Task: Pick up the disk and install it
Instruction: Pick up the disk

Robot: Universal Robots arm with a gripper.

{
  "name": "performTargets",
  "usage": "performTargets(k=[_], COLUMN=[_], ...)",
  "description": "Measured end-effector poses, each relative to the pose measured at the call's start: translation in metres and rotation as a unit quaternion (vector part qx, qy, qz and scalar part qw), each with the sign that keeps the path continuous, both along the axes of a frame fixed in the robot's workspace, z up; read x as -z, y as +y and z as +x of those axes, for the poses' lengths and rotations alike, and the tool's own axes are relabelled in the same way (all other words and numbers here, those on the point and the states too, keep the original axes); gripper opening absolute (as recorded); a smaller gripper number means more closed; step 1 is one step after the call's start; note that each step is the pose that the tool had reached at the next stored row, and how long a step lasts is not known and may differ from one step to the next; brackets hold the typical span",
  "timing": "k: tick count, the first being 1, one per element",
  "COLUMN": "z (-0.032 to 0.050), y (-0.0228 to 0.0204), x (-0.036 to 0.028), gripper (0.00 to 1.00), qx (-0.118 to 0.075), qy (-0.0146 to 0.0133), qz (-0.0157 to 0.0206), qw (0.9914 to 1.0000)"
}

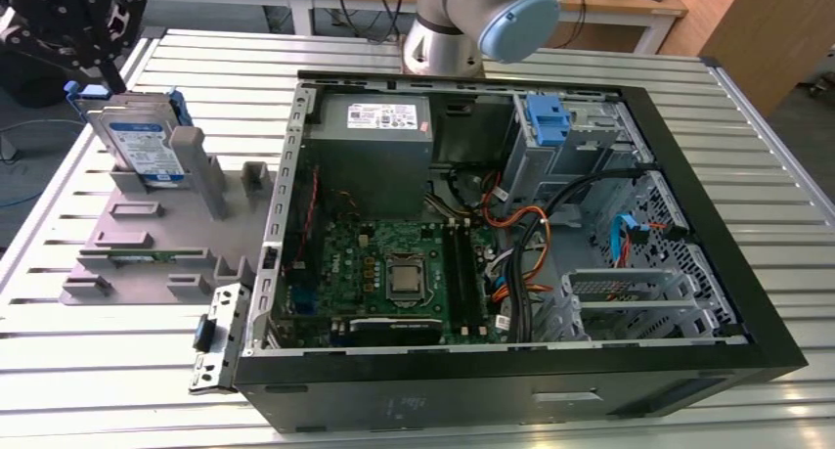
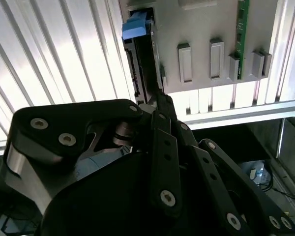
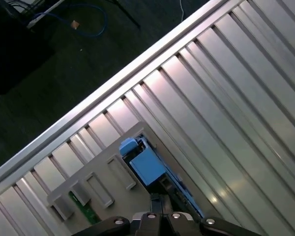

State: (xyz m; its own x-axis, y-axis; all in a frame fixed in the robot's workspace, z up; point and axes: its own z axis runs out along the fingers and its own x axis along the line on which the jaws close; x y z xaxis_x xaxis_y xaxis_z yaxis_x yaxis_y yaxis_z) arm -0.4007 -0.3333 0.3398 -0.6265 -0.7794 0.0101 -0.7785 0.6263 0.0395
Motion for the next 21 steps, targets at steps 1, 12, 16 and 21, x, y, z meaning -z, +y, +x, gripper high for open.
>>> performTargets(k=[1, 12, 16, 21], z=[0.0000, 0.0000, 0.0000, 0.0000], y=[0.0000, 0.0000, 0.0000, 0.0000], x=[0.0001, 0.0009, 0.0012, 0.0015], gripper=[0.11, 0.11, 0.11, 0.11], qx=[-0.009, -0.109, -0.145, -0.190], qy=[0.0000, 0.0000, 0.0000, 0.0000], qz=[0.0000, 0.0000, 0.0000, 0.0000], qw=[0.99996, 0.99404, 0.98947, 0.98181])
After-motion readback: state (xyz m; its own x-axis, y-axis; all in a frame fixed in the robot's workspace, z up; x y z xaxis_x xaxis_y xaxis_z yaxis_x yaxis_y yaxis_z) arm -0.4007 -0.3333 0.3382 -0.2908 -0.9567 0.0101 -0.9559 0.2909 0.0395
